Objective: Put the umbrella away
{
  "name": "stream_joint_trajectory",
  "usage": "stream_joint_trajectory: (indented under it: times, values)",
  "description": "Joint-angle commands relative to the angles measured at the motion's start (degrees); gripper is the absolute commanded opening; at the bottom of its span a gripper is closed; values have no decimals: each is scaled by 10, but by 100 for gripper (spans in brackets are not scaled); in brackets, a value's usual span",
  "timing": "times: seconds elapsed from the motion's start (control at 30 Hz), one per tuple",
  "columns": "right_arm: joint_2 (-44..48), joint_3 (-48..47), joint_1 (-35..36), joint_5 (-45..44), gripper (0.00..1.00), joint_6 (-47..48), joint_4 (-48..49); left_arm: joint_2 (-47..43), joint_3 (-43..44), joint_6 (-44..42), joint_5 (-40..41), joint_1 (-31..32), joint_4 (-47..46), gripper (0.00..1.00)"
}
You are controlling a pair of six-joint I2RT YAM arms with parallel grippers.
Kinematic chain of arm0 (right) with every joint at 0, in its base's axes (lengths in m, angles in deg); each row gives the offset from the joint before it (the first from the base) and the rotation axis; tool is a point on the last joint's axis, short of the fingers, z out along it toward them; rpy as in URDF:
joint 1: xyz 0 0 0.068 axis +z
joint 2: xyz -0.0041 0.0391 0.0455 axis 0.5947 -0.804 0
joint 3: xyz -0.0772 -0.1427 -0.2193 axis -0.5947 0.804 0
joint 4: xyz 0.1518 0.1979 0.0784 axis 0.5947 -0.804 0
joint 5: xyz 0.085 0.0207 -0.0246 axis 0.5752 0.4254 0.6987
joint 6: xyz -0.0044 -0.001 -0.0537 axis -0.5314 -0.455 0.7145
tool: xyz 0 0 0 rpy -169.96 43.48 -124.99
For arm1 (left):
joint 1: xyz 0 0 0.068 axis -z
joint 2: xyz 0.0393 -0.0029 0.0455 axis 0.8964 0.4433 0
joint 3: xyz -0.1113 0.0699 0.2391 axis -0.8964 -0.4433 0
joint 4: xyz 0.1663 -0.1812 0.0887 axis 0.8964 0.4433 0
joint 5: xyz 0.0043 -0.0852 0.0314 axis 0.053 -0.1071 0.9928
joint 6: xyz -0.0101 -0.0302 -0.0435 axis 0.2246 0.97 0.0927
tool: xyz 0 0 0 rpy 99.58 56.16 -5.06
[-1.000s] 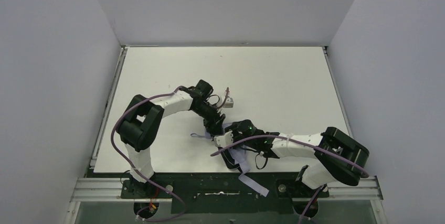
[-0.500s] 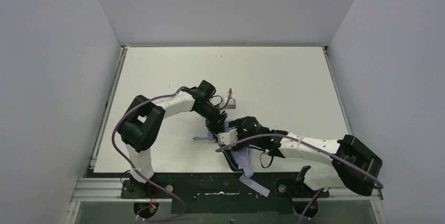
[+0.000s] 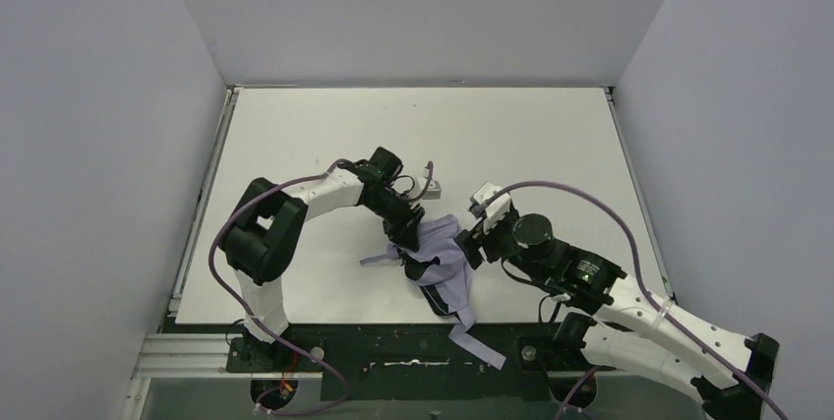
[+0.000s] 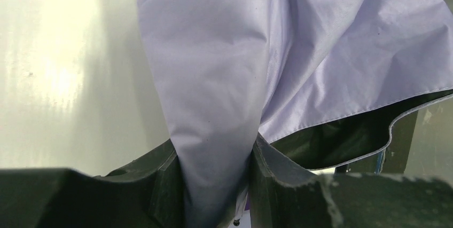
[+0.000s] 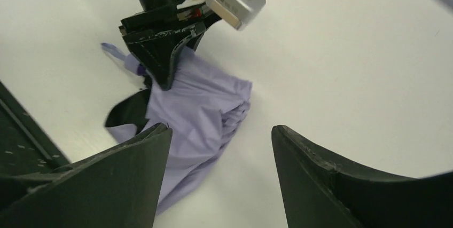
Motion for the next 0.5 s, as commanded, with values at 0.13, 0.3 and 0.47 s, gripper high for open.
stream_joint_trajectory:
  times: [0.13,0.3,0.47]
  values:
    - [-3,-45,-5,4,71,-479,-265,-26,42,-2,49,-18,1,0]
    - [49,53,-4,125,72,-541,-193,-16,66,-14,65,-20,21,0]
    - [84,159,-5,184,67,-581,-64,-11,71,-17,66,-20,27,0]
